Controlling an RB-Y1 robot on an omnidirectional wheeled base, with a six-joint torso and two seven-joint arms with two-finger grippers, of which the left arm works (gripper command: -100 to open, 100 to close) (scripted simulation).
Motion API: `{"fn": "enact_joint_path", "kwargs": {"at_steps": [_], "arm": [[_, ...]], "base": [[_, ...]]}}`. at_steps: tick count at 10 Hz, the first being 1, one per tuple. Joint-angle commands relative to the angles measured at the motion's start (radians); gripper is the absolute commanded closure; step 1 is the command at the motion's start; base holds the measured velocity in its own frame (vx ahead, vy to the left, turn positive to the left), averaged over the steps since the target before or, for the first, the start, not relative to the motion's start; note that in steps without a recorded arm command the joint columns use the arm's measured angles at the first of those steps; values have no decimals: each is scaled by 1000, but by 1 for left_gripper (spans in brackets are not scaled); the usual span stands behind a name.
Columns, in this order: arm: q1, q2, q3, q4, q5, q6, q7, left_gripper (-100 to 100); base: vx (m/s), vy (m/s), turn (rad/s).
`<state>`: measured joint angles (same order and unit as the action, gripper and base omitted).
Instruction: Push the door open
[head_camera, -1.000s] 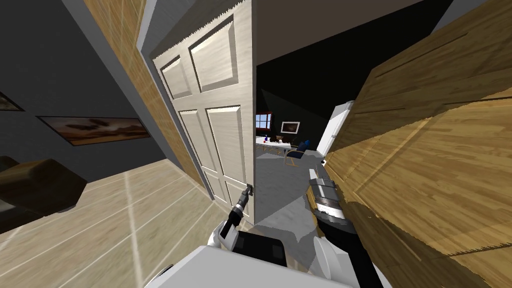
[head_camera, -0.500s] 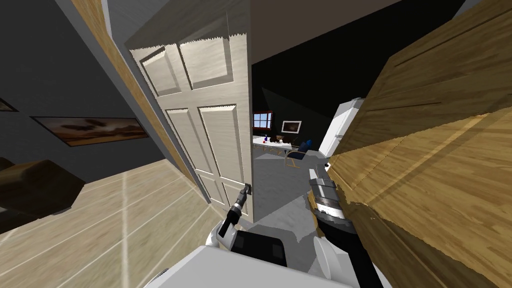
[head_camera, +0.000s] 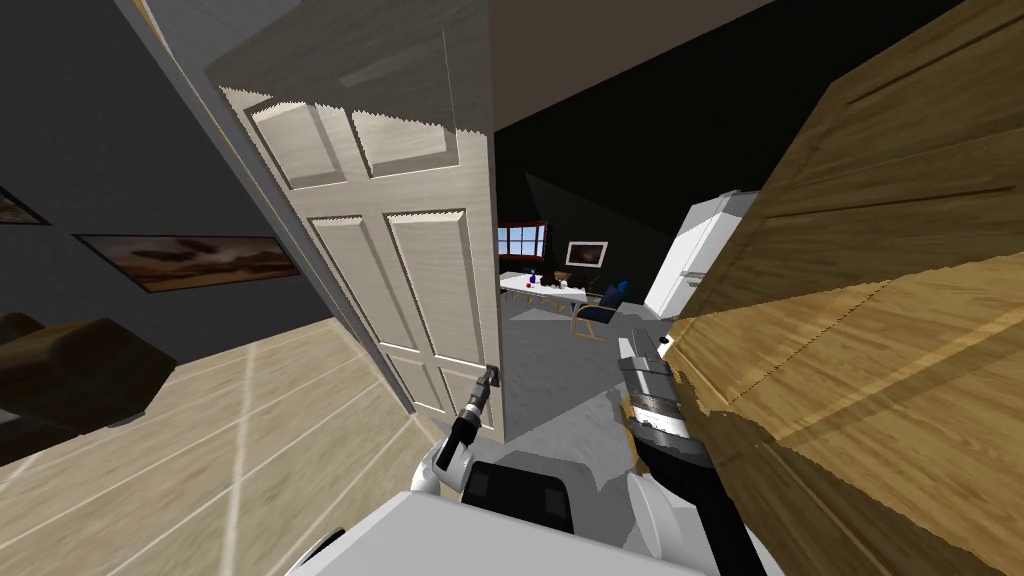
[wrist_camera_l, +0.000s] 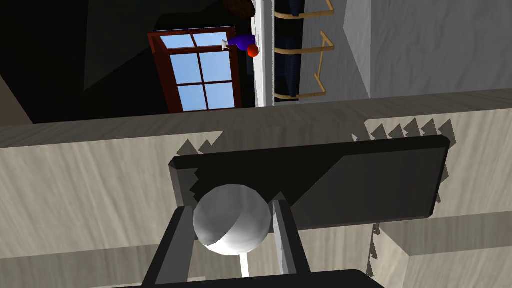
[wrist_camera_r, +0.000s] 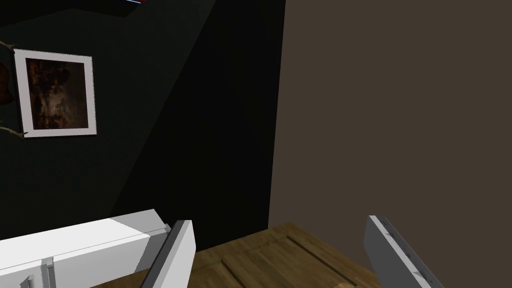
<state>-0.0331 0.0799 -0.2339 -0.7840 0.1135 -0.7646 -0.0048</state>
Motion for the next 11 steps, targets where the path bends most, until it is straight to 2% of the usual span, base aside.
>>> {"fn": "enact_joint_path", "kwargs": {"at_steps": [1,3,6,8,9,11], "arm": [[3,18,33,-20,13,13,-1,100],[2,18,41,-18,15,12,-3,100],[-4,16,81,-7,29,11,-14,100],[-5,16,89,-5,32,10,-16,100],[-9,14,112,0,40,9,-23,100],[-12,12,134,6,47,8,-28,100]], "base": [[128,-116,56],[106,-71,58],[124,-100,54],[111,-66,45],[116,-77,15],[145,-113,79]]}}
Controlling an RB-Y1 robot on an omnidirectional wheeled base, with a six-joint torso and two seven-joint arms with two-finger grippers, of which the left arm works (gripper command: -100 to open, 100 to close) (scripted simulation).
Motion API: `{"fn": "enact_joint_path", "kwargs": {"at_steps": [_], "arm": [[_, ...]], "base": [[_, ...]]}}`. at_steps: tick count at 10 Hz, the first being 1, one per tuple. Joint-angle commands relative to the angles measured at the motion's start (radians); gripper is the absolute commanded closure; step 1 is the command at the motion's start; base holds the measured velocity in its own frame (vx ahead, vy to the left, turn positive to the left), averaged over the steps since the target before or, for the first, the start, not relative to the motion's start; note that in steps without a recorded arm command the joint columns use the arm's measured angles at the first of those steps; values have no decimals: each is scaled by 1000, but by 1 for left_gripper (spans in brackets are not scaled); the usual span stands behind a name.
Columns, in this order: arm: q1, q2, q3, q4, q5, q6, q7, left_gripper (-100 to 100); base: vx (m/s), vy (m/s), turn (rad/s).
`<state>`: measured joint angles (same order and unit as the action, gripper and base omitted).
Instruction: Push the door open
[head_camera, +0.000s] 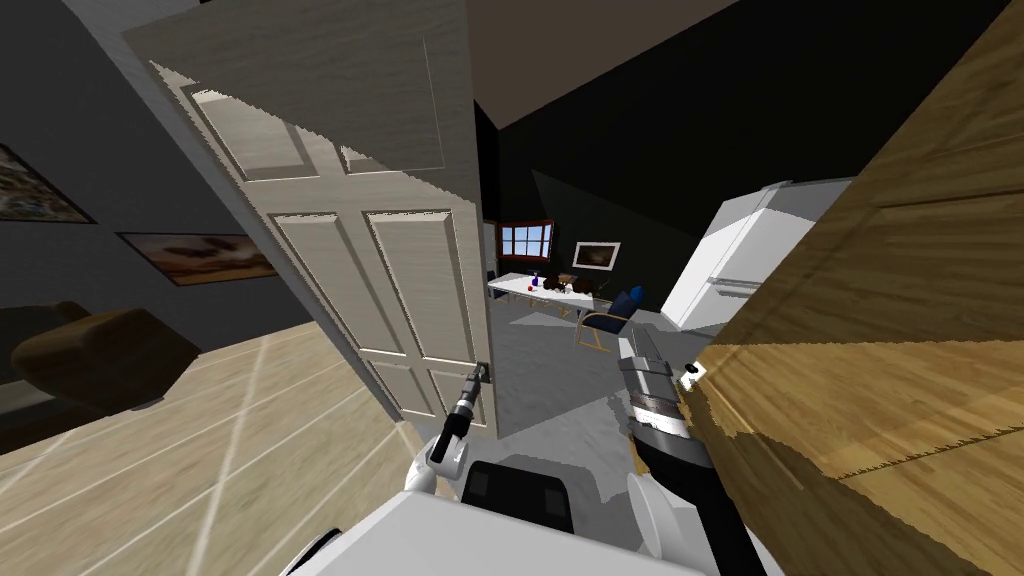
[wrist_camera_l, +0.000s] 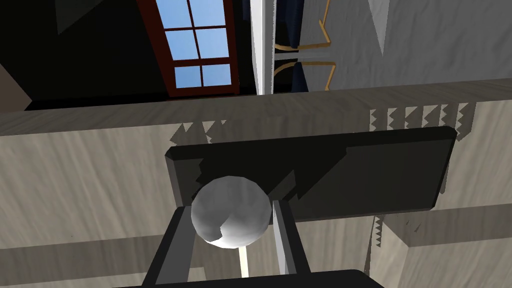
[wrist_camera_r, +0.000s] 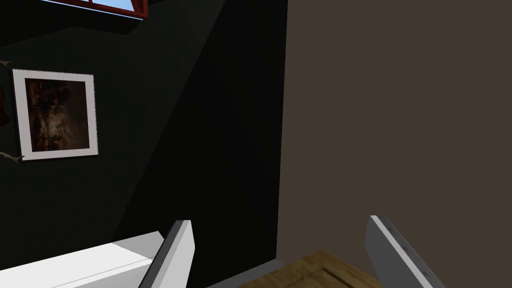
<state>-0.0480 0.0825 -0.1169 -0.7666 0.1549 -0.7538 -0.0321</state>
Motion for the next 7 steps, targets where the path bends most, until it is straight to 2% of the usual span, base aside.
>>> {"fn": "enact_joint_path", "kwargs": {"at_steps": [1,7], "arm": [[1,8,30,-8,10,-3,-5,100],[-8,-2,87,7,30,-5,-20,100]], "base": [[187,-121,78],[189,-103,58]]}}
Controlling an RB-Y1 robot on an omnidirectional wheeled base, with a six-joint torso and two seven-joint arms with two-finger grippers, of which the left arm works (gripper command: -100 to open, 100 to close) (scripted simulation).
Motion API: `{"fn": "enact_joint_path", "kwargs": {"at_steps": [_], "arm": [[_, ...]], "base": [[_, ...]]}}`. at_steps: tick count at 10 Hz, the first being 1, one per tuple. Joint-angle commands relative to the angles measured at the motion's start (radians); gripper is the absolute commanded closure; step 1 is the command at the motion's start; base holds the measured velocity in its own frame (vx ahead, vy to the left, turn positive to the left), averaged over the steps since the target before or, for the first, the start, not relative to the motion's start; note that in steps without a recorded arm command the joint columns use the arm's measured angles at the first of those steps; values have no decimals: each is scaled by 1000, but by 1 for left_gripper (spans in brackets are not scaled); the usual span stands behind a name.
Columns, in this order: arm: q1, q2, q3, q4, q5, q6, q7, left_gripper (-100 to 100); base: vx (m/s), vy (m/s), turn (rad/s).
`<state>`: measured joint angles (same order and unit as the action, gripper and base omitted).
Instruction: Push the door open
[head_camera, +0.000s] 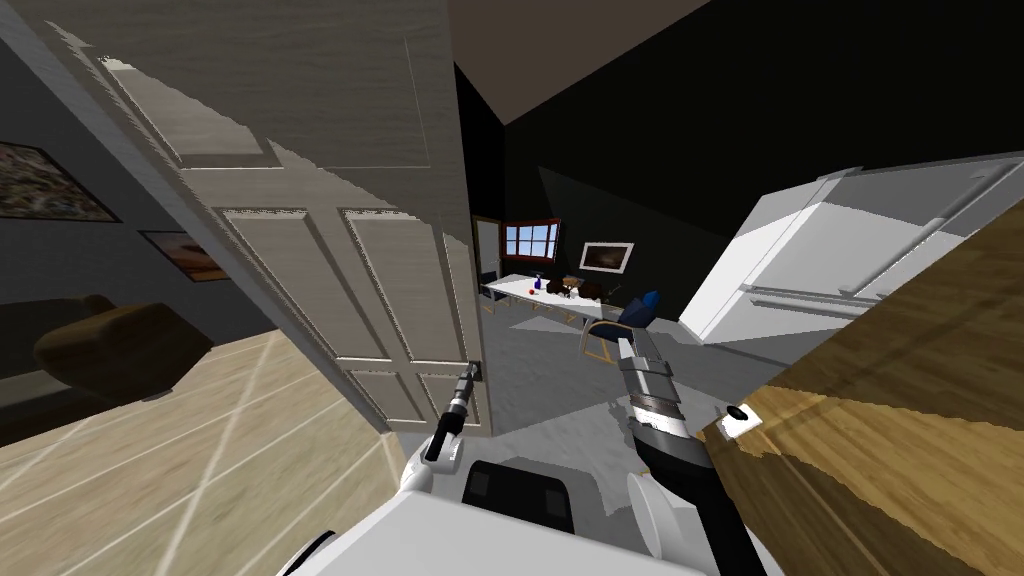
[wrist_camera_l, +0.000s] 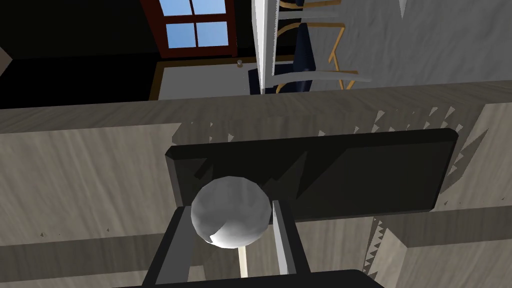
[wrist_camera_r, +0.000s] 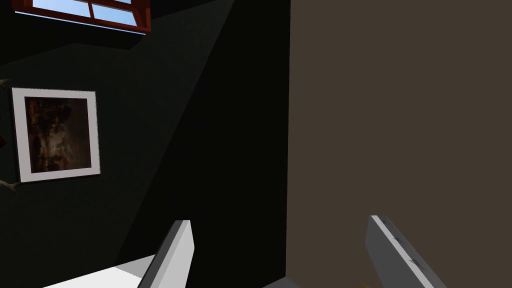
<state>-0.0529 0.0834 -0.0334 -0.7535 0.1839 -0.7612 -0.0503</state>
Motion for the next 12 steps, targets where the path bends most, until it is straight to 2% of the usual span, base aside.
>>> {"fn": "enact_joint_path", "kwargs": {"at_steps": [1,6,12], "arm": [[0,0,0,0,0,0,0,100],[-5,10,57,6,27,-3,-18,100],[-9,10,120,17,58,-6,-39,100]], "base": [[78,-35,34],[186,-53,54],[192,-72,63]]}}
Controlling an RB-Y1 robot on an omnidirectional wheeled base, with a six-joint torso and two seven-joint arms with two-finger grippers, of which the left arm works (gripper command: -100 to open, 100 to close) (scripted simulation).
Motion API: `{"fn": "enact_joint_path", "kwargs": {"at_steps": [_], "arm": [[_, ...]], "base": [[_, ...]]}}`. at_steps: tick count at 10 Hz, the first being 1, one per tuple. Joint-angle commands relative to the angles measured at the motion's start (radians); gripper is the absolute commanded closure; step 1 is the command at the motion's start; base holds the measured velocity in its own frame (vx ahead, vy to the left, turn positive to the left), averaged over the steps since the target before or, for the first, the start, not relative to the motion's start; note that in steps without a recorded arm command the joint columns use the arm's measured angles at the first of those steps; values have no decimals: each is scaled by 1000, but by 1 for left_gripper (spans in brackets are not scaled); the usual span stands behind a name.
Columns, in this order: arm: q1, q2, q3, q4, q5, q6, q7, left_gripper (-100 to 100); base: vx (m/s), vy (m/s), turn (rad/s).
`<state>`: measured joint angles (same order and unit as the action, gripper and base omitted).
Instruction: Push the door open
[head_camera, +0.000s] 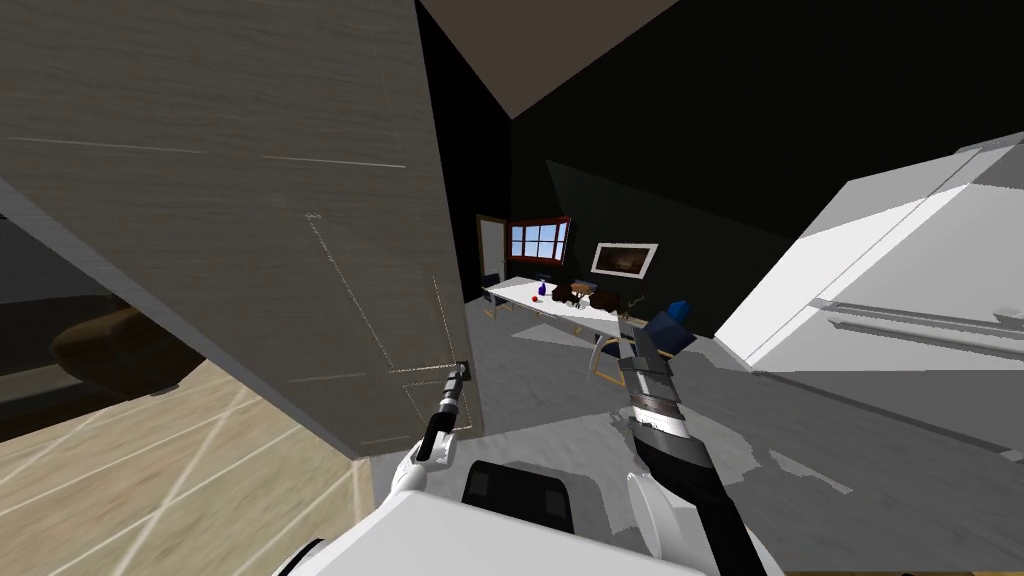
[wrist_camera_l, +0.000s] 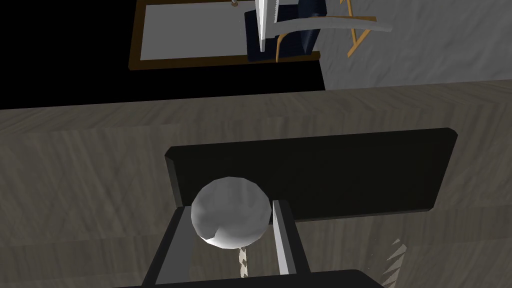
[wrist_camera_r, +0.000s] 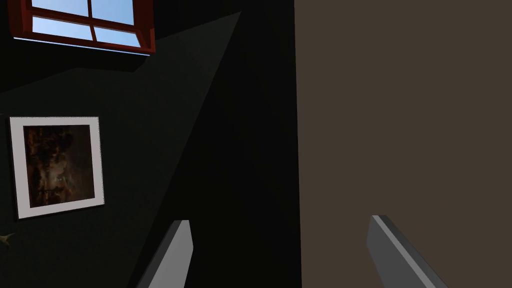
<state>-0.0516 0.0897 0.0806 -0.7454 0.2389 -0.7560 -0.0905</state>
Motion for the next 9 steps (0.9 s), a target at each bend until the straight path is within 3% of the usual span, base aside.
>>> {"fn": "enact_joint_path", "kwargs": {"at_steps": [1,2,9], "arm": [[-11,3,15,10,8,-12,-1,100],[-3,2,11,4,5,-5,-3,100],[-2,14,86,10,49,-14,-28,100]], "base": [[170,-80,56],[72,-24,36],[197,-29,48]]}}
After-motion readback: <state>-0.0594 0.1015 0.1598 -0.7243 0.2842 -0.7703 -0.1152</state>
